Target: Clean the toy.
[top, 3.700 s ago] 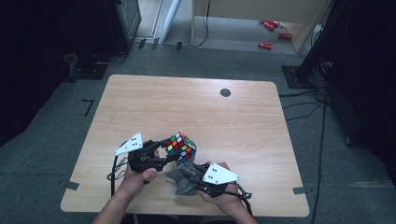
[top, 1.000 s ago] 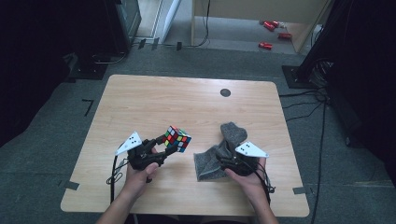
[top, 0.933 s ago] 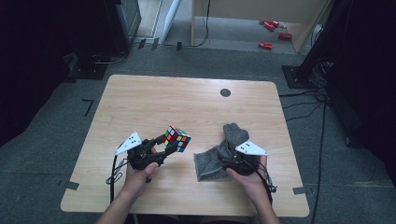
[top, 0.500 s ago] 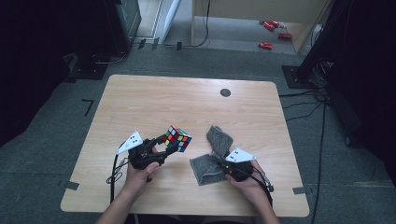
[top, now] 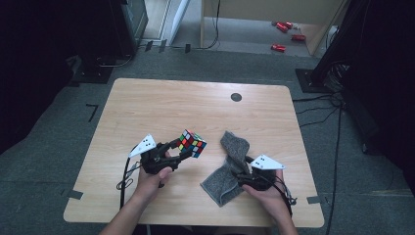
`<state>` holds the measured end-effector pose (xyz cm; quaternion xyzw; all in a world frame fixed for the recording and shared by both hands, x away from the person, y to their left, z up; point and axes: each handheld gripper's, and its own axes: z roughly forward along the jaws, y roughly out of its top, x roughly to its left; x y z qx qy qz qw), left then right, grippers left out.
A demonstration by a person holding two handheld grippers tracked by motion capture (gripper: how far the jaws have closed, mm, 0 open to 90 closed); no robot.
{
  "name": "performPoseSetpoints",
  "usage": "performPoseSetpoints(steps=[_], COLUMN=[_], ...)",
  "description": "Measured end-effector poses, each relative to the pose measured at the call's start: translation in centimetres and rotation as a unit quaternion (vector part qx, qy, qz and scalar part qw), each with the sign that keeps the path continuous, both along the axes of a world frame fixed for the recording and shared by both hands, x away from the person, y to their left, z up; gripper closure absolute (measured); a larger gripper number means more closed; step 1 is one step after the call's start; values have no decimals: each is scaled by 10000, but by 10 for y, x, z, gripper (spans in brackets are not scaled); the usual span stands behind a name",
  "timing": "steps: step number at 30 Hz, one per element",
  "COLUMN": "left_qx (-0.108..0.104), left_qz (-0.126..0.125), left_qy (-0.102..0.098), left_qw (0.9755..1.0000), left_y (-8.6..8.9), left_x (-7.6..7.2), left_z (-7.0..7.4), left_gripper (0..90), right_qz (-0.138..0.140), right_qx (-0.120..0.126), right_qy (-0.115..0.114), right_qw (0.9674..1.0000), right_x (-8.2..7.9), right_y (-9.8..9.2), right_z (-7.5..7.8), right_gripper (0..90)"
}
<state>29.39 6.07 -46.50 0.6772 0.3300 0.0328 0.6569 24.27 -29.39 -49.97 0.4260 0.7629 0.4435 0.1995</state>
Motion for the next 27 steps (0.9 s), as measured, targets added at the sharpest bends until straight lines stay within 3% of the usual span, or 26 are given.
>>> performPoseSetpoints(steps=[4,8,11,14,16,20,27], left_qx=[-13,-44,-45,-21,8,71,166], left_qz=[-16,-58,-143,-252,-344,-497,-585], left_qy=[4,60,87,130,165,244,357], left_qw=[10000,10000,9999,9996,9993,9984,9975], left_y=[-2,-4,-7,-12,-15,-19,-20], left_x=[1,2,1,-2,-4,-8,-13], left_z=[0,0,0,0,1,1,-1], left_gripper=[349,348,349,349,348,348,348], right_qz=[-245,-388,-174,135,317,704,1091], right_qx=[-74,104,285,422,499,407,285], right_qy=[39,-258,-729,-1246,-1344,-1588,-1832], right_qw=[9997,9989,9968,9912,9892,9840,9766], right_x=[0,-4,-10,-17,-19,-21,-21], right_y=[-12,-17,-8,7,16,37,65], right_z=[3,11,23,30,32,31,27], right_gripper=[207,199,207,243,243,244,231])
